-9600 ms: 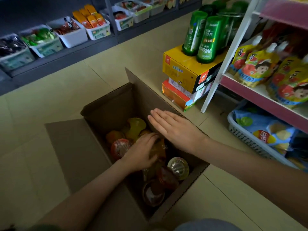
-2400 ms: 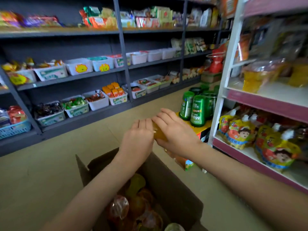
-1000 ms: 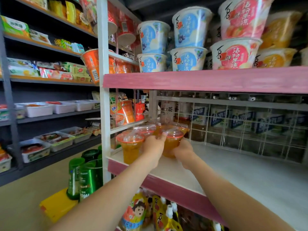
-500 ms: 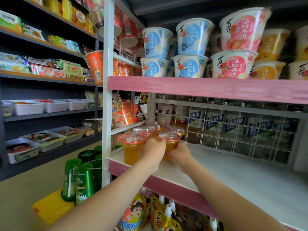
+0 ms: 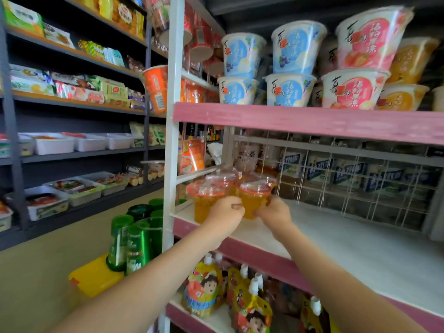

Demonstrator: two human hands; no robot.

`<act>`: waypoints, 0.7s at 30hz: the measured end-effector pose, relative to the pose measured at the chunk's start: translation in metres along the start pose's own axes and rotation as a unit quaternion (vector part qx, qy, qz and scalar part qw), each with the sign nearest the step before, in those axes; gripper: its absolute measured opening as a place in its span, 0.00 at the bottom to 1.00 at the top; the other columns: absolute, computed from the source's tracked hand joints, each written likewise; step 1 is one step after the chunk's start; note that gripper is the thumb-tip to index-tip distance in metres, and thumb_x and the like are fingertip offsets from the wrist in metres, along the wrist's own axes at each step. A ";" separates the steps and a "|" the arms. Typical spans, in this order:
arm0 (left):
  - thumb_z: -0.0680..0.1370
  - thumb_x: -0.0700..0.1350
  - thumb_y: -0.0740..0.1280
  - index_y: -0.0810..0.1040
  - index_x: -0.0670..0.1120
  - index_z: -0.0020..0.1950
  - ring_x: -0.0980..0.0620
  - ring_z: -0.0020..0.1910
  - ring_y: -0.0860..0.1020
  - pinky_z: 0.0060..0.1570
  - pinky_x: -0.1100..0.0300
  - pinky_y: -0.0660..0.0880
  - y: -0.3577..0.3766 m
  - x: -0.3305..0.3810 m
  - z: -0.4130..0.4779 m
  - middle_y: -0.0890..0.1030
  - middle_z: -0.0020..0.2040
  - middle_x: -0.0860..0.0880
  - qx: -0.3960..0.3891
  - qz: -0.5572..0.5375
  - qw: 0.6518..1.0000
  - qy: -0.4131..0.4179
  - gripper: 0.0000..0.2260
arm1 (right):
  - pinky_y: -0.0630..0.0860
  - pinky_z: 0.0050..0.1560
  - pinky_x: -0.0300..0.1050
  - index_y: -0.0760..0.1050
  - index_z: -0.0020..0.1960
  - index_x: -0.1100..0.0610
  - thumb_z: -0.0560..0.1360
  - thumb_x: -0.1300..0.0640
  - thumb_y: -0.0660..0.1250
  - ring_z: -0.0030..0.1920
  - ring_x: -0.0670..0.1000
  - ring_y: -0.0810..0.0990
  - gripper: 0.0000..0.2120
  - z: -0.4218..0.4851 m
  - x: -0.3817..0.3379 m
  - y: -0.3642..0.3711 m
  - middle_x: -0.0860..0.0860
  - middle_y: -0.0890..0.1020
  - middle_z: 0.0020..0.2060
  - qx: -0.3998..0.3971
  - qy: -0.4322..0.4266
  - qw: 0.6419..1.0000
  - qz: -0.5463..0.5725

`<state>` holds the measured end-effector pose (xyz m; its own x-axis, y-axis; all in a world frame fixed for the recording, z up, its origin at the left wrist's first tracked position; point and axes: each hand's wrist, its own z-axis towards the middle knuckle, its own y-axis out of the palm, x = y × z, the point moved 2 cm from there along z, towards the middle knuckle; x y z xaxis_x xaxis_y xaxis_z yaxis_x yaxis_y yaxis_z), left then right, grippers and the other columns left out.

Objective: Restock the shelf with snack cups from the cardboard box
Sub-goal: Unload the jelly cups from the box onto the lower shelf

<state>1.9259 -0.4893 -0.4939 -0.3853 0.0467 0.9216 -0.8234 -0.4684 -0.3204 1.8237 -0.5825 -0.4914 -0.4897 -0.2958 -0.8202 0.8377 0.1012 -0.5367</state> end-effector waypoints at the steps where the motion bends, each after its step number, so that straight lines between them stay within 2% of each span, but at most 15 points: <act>1: 0.80 0.43 0.59 0.72 0.49 0.67 0.54 0.62 0.73 0.62 0.59 0.69 -0.010 0.000 -0.019 0.75 0.64 0.52 0.004 0.040 0.999 0.035 0.15 | 0.74 0.50 0.45 0.70 0.63 0.62 0.73 0.61 0.70 0.56 0.56 0.77 0.20 -0.014 -0.004 -0.005 0.54 0.79 0.54 0.012 -0.012 1.000 -0.008; 2: 0.81 0.44 0.59 0.73 0.51 0.66 0.57 0.61 0.73 0.60 0.62 0.69 -0.022 -0.002 -0.040 0.76 0.62 0.54 0.012 0.073 0.995 0.064 0.14 | 0.72 0.48 0.43 0.68 0.65 0.63 0.74 0.61 0.68 0.56 0.57 0.77 0.21 -0.032 -0.008 -0.009 0.53 0.78 0.54 0.026 -0.036 0.999 -0.024; 5: 0.81 0.44 0.60 0.76 0.54 0.61 0.63 0.57 0.76 0.56 0.69 0.71 -0.055 -0.020 -0.107 0.79 0.56 0.58 0.062 0.093 0.988 0.102 0.12 | 0.65 0.44 0.33 0.63 0.72 0.59 0.77 0.58 0.65 0.58 0.54 0.77 0.25 -0.095 -0.017 -0.002 0.55 0.76 0.63 0.048 -0.139 0.988 -0.054; 7: 0.80 0.42 0.61 0.78 0.54 0.57 0.66 0.52 0.77 0.52 0.77 0.70 -0.074 -0.043 -0.148 0.80 0.51 0.60 0.110 0.095 0.983 0.114 0.11 | 0.65 0.48 0.32 0.63 0.73 0.55 0.77 0.58 0.65 0.59 0.52 0.76 0.26 -0.140 -0.021 0.023 0.52 0.75 0.65 0.015 -0.219 0.974 -0.048; 9: 0.79 0.39 0.63 0.77 0.55 0.53 0.68 0.49 0.78 0.47 0.79 0.69 -0.089 -0.075 -0.183 0.80 0.48 0.63 0.159 0.097 0.977 0.106 0.11 | 0.65 0.51 0.32 0.66 0.71 0.56 0.76 0.59 0.67 0.60 0.53 0.76 0.25 -0.181 -0.026 0.061 0.53 0.76 0.64 -0.055 -0.293 0.953 -0.046; 13: 0.78 0.36 0.63 0.75 0.51 0.54 0.68 0.44 0.77 0.45 0.75 0.71 -0.127 -0.149 -0.253 0.78 0.46 0.61 0.272 0.119 0.954 0.034 0.10 | 0.65 0.56 0.36 0.69 0.68 0.61 0.73 0.65 0.68 0.58 0.56 0.76 0.24 -0.253 -0.042 0.141 0.57 0.77 0.62 -0.187 -0.365 0.912 -0.015; 17: 0.77 0.35 0.63 0.73 0.45 0.58 0.58 0.49 0.77 0.54 0.58 0.75 -0.175 -0.206 -0.326 0.78 0.49 0.53 0.373 0.132 0.916 -0.065 0.11 | 0.61 0.67 0.39 0.66 0.70 0.63 0.73 0.66 0.66 0.66 0.56 0.71 0.26 -0.321 -0.050 0.211 0.58 0.73 0.66 -0.302 -0.418 0.857 0.004; 19: 0.77 0.35 0.63 0.72 0.45 0.60 0.56 0.53 0.76 0.56 0.57 0.75 -0.199 -0.226 -0.354 0.77 0.53 0.50 0.387 0.142 0.905 -0.102 0.13 | 0.55 0.70 0.38 0.63 0.72 0.61 0.74 0.66 0.65 0.71 0.53 0.65 0.28 -0.352 -0.051 0.240 0.57 0.69 0.70 -0.355 -0.439 0.825 0.004; 21: 0.77 0.36 0.63 0.71 0.45 0.62 0.55 0.55 0.75 0.57 0.59 0.73 -0.215 -0.244 -0.377 0.76 0.55 0.50 0.363 0.162 0.906 -0.148 0.14 | 0.55 0.74 0.42 0.58 0.75 0.57 0.76 0.65 0.63 0.74 0.49 0.58 0.29 -0.378 -0.045 0.264 0.54 0.63 0.73 -0.419 -0.438 0.795 -0.018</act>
<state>2.0392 -0.0672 -0.7323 -0.3403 -0.3854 0.8577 -0.1556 -0.8765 -0.4555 1.9755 -0.1836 -0.6707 0.1550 -0.8239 -0.5451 0.1922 0.5664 -0.8014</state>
